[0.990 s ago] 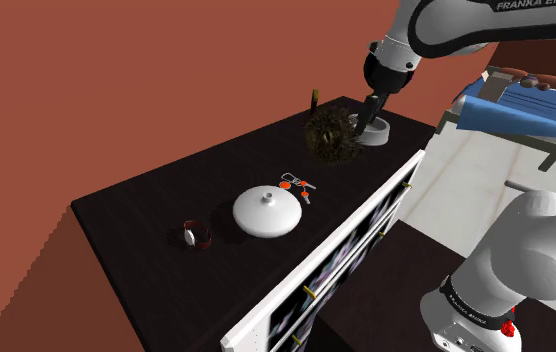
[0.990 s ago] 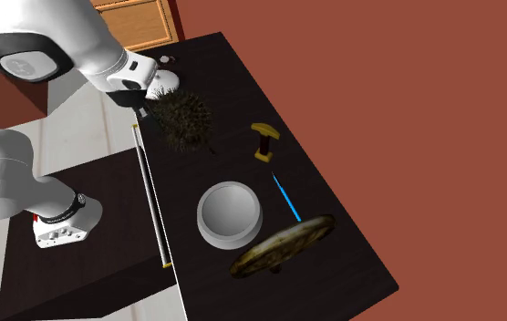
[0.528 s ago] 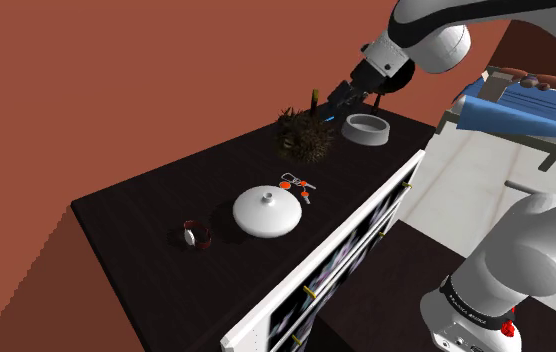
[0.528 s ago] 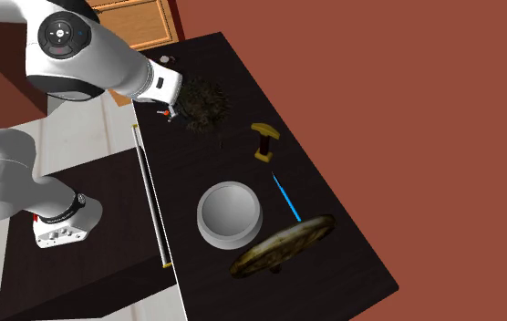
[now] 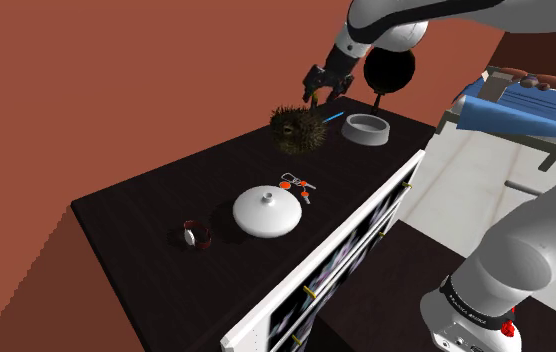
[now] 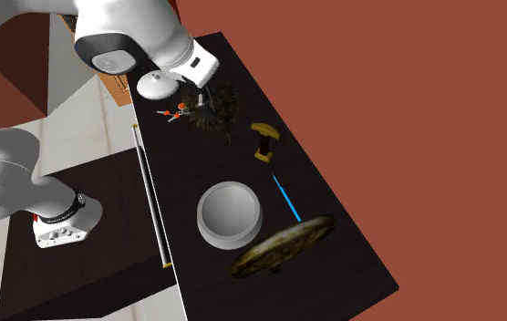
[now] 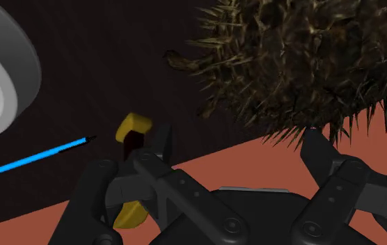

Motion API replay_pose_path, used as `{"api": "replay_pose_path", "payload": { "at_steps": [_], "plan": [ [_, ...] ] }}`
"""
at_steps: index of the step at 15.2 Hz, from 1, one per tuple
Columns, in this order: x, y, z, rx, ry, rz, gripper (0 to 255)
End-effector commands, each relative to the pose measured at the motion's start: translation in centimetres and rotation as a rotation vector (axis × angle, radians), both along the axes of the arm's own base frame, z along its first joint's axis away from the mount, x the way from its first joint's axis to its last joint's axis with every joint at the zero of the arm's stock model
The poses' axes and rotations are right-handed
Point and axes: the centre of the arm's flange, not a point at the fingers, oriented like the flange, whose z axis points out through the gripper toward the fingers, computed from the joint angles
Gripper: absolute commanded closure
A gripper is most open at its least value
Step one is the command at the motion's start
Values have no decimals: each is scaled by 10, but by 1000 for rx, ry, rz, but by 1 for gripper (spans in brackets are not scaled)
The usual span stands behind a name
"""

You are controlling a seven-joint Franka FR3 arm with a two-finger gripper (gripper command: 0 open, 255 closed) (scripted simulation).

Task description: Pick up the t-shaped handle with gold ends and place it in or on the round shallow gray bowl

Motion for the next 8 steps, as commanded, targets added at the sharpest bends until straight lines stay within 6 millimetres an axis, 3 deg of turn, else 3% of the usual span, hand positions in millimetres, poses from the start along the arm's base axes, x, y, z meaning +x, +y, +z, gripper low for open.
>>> {"api": "replay_pose_path", "payload": {
  "at_steps": [1, 8],
  "plan": [
    [22, -5, -6, -37, 55, -109, 0],
    [100, -46, 0, -164, 182, -460, 0]
  ]
}}
